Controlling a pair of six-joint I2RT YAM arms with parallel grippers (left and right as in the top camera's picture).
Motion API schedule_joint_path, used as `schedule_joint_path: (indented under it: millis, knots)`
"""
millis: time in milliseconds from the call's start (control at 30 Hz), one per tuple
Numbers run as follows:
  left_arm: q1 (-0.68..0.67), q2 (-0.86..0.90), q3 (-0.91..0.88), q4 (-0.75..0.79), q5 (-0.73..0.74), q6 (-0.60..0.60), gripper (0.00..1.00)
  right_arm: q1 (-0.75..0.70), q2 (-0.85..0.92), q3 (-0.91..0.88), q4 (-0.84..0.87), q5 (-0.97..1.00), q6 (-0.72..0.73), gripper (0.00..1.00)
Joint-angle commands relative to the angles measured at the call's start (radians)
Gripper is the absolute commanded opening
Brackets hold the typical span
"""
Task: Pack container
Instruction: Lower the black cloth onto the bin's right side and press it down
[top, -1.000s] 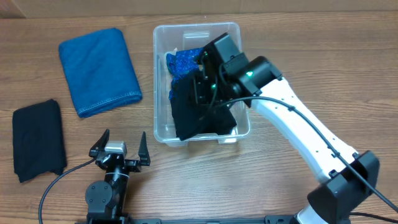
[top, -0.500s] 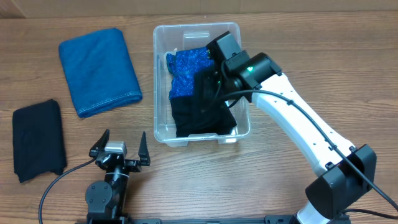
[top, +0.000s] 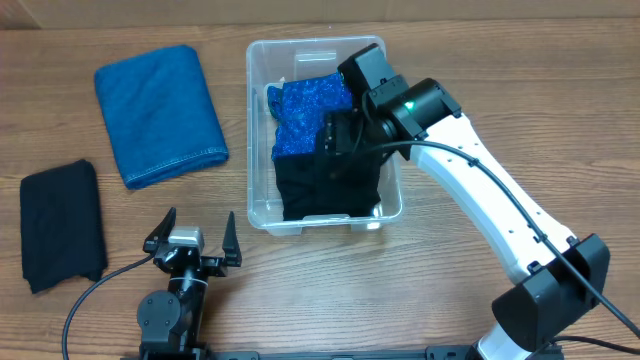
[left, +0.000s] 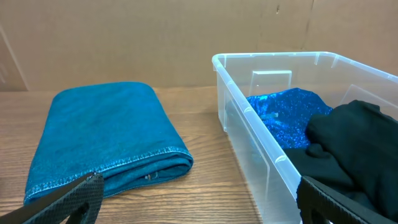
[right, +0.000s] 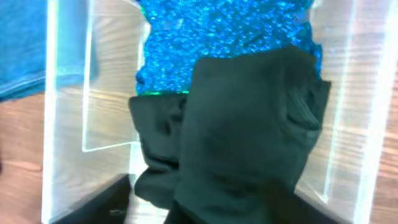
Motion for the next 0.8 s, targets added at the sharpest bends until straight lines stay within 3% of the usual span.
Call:
schedule_joint_path:
  millis: [0, 67, 133, 433, 600, 767]
  knots:
    - [-0.002, -0.009, -0.004, 0.000, 0.000, 0.019, 1.00, 0.002, 0.035, 0.011, 0.008, -0.042, -0.035, 0.29]
    - [-0.002, -0.009, -0.004, 0.000, 0.000, 0.019, 1.00, 0.002, 0.086, -0.024, 0.027, -0.042, -0.035, 0.12]
    - [-0.002, -0.009, -0.004, 0.000, 0.000, 0.019, 1.00, 0.002, 0.154, -0.035, 0.021, -0.030, -0.034, 0.05]
    - [-0.002, -0.009, -0.004, 0.000, 0.000, 0.019, 1.00, 0.002, 0.306, -0.035, -0.037, 0.056, 0.018, 0.04]
    - [-0.002, -0.009, -0.004, 0.000, 0.000, 0.019, 1.00, 0.000, 0.284, 0.166, -0.110, 0.060, 0.014, 0.05]
    - [-0.002, -0.009, -0.004, 0.000, 0.000, 0.019, 1.00, 0.000, 0.289, 0.231, -0.034, 0.074, 0.014, 0.18]
